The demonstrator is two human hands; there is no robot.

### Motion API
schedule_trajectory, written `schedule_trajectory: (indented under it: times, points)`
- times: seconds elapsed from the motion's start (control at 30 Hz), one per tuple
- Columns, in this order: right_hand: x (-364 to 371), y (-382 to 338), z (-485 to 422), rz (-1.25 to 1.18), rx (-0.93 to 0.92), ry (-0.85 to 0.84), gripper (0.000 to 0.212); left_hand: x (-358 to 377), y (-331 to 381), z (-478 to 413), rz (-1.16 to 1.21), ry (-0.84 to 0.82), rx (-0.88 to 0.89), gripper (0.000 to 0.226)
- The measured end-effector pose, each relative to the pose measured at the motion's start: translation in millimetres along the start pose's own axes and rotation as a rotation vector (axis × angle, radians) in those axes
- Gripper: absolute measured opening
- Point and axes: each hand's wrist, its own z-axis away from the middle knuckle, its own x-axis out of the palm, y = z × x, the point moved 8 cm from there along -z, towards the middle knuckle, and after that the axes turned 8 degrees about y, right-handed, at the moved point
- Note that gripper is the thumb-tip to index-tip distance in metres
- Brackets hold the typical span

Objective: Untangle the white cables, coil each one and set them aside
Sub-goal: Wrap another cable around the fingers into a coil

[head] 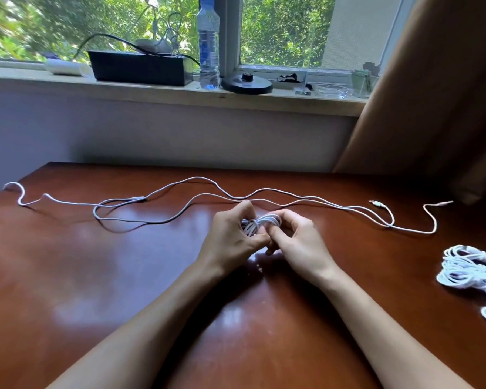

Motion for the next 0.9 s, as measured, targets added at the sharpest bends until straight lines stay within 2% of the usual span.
schedule_trajectory:
  times: [0.07, 0.2, 0.27, 0.43, 0.53, 0.63, 0.9]
  points:
    - [2, -2, 1, -0.026, 0.007, -0.024, 0.012, -3, -4, -2, 0.017, 0.017, -0.030, 0.027]
    - [2, -6, -3, -0.080, 0.025, -0.066, 0.040, -6, -9, -7, 0.069, 0.018, -0.062, 0.025]
    - [1, -6, -3, -0.156, 0.072, -0.104, 0.046, -6, -10, -8, 0.102, -0.003, -0.081, 0.025]
    - [-4, -5, -2, -0.215, 0.121, -0.193, 0.033, -1, -9, -7, 0.255, -0.093, -0.135, 0.020]
    - [-6, -5, 0, -0.248, 0.148, -0.245, 0.018, 1, -7, -6, 0.368, -0.142, -0.196, 0.018]
    - [-8, -6, 1, -0.275, 0.161, -0.269, 0.026, 3, -5, -5, 0.433, -0.172, -0.232, 0.018]
    - [-9, -6, 0, -0.260, 0.113, -0.262, 0.024, 4, -1, -3, 0.470, -0.191, -0.271, 0.014]
